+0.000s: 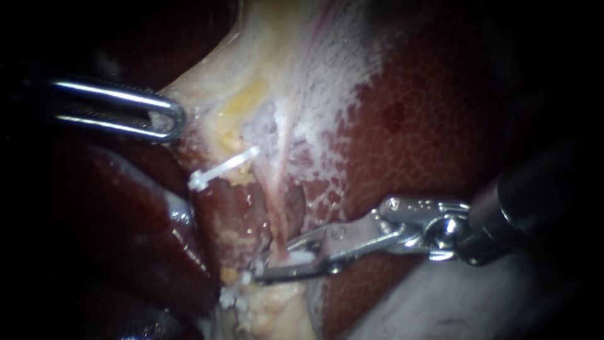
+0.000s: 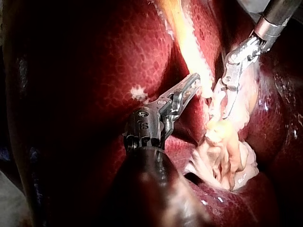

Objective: Going back first clip right tube

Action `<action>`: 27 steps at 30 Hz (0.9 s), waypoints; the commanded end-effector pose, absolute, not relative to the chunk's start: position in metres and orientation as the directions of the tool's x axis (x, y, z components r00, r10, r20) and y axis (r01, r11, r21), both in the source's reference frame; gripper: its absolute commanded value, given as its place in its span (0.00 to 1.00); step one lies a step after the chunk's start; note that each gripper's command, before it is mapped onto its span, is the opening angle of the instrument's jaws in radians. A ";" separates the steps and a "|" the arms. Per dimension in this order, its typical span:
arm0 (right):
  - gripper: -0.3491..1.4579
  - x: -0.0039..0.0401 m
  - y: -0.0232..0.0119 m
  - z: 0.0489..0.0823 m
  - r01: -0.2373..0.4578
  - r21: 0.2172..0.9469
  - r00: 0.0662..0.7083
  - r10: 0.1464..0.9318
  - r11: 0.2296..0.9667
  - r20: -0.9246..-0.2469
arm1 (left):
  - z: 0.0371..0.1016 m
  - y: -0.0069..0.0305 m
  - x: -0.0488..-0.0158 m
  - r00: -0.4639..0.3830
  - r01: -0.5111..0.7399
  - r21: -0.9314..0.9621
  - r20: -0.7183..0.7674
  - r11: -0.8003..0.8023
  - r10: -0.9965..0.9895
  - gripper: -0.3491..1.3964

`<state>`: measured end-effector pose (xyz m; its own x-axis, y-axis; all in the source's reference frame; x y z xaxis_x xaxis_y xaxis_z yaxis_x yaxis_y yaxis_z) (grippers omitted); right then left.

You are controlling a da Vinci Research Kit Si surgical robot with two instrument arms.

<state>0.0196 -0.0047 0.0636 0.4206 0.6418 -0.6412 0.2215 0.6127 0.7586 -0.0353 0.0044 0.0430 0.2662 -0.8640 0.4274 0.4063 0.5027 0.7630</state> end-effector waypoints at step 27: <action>0.52 0.0178 -0.0024 0.0628 0.235 0.563 0.354 0.470 0.793 -0.809 | 0.0429 0.0043 -0.0352 0.266 0.406 0.763 0.427 0.503 -0.864 0.00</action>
